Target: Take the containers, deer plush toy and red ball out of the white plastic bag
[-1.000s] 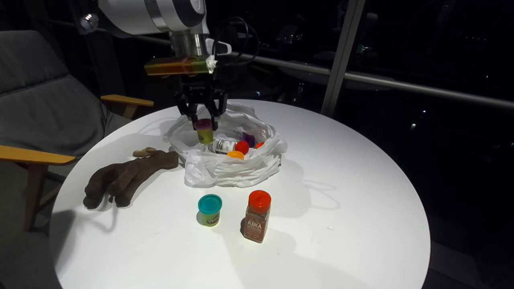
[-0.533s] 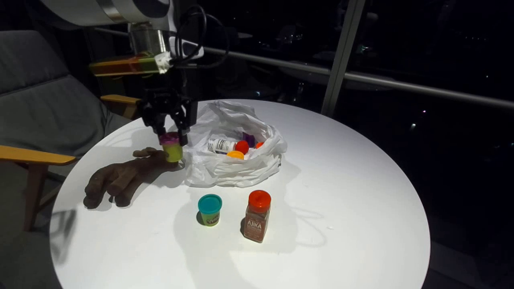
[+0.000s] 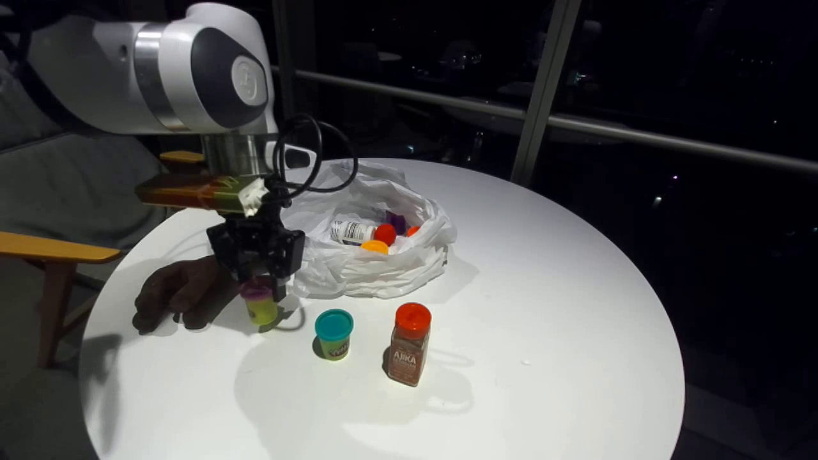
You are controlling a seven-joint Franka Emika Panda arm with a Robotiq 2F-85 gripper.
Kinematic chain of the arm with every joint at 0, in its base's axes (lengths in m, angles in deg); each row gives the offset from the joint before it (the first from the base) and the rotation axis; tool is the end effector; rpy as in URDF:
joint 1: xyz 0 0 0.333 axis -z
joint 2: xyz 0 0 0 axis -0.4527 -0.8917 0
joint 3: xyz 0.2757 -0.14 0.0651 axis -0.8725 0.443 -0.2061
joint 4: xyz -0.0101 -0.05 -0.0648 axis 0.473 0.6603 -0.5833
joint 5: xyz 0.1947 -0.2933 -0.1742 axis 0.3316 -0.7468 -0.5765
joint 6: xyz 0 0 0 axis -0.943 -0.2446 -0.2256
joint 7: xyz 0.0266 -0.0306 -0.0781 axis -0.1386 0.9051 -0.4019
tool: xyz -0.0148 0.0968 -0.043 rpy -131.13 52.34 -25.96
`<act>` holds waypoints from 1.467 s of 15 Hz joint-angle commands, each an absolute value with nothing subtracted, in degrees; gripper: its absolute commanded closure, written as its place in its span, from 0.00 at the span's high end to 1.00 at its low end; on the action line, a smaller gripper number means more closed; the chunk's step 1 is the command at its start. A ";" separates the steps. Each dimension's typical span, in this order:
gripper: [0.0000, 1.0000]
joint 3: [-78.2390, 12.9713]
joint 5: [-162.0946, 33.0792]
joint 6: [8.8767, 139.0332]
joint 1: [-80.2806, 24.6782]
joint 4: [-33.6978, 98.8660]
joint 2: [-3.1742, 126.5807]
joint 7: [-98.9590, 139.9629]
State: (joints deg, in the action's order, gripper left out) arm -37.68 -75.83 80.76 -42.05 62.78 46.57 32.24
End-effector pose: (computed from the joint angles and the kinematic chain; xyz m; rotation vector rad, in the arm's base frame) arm 0.5171 0.1516 0.1254 2.9347 0.3069 -0.2641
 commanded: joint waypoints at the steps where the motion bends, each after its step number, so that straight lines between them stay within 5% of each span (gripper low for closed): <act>1: 0.28 -36.88 -75.27 83.11 -40.95 61.90 42.73 30.76; 2: 0.28 -36.63 -75.31 83.00 -40.78 61.86 42.00 30.50; 3: 0.47 -37.17 -74.80 82.59 -40.46 62.18 42.82 29.74; 4: 0.78 -37.21 -74.73 82.46 -40.27 61.97 43.17 29.38; 6: 0.79 -37.23 -75.04 82.41 -40.53 62.62 45.72 29.26; 9: 0.99 -37.39 -75.34 78.57 -41.64 62.53 52.09 29.77; 22: 1.00 -39.51 -67.57 72.61 -32.99 49.18 50.71 16.82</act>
